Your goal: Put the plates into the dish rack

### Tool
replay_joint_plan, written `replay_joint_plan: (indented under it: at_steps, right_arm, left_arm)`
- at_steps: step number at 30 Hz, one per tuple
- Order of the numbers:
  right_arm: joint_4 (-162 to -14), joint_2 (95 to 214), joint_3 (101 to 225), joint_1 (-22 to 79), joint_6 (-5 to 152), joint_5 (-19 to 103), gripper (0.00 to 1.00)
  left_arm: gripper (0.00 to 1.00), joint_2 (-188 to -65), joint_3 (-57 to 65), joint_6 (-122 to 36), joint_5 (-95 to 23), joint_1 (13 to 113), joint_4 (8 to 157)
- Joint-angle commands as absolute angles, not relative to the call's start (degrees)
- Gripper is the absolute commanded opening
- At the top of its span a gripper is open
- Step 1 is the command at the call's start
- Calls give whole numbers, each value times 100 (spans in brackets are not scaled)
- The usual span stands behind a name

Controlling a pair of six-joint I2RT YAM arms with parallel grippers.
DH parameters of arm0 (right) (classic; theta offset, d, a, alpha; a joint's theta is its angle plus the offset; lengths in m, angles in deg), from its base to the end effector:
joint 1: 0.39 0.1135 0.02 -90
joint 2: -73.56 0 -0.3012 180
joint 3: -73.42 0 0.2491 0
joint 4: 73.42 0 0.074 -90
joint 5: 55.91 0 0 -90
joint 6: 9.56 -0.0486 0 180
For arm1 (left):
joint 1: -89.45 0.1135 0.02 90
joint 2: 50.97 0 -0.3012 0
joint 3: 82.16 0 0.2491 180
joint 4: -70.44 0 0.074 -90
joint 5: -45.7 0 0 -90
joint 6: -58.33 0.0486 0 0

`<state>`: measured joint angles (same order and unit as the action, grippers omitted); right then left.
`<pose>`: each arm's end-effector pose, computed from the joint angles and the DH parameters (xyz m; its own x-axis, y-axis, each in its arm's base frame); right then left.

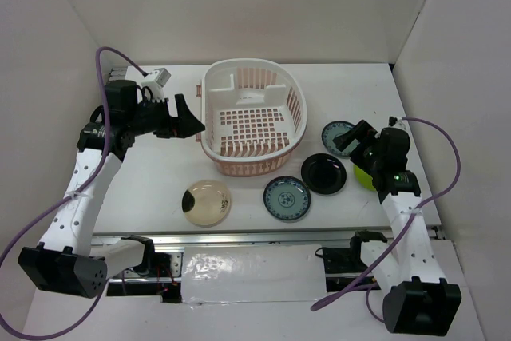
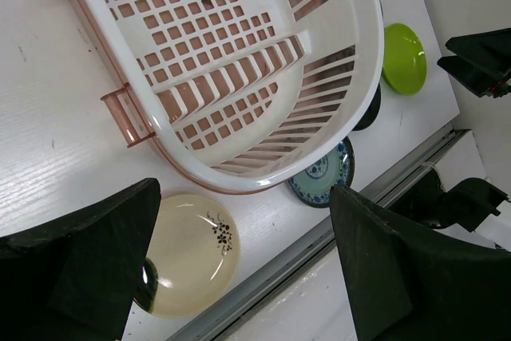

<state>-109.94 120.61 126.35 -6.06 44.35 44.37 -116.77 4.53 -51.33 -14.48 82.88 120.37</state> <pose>0.1674 -0.0079 0.2974 -0.4426 0.6264 -0.6417 0.2538 0.7738 0.5803 0.2265 -0.0504 0.4207 -0.6328 -0.2209 -0.7421 0.3380 0.7835 -0.5215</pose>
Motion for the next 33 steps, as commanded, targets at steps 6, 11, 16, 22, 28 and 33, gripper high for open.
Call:
replay_joint_plan:
  at_steps: [6, 11, 16, 22, 28, 33]
  right_arm:
    - [-11179, 12330, 12892, -637, 4362, 4033, 100]
    - [-11293, 12612, 12927, -654, 4265, 4015, 100]
    - [-11662, 12648, 12788, -934, 3826, 3436, 100]
    - [-11812, 12208, 11979, -2102, 3203, 3899, 100]
    - [-11926, 11681, 11469, -2675, 2509, 3875, 98]
    - [-11672, 11627, 11223, -2869, 1929, 3593, 95]
  left_arm:
    - [99, -11592, 578, -5092, -1521, 8286, 11927]
    - [99, -11662, 551, -5136, -1574, 8277, 11962]
    - [99, -11724, 604, -5189, -1486, 8277, 11962]
    - [99, -11654, 526, -5119, -1565, 8285, 11945]
    - [99, -11750, 552, -5162, -1434, 8286, 11909]
    - [99, -11741, 490, -5206, -1240, 8277, 11813]
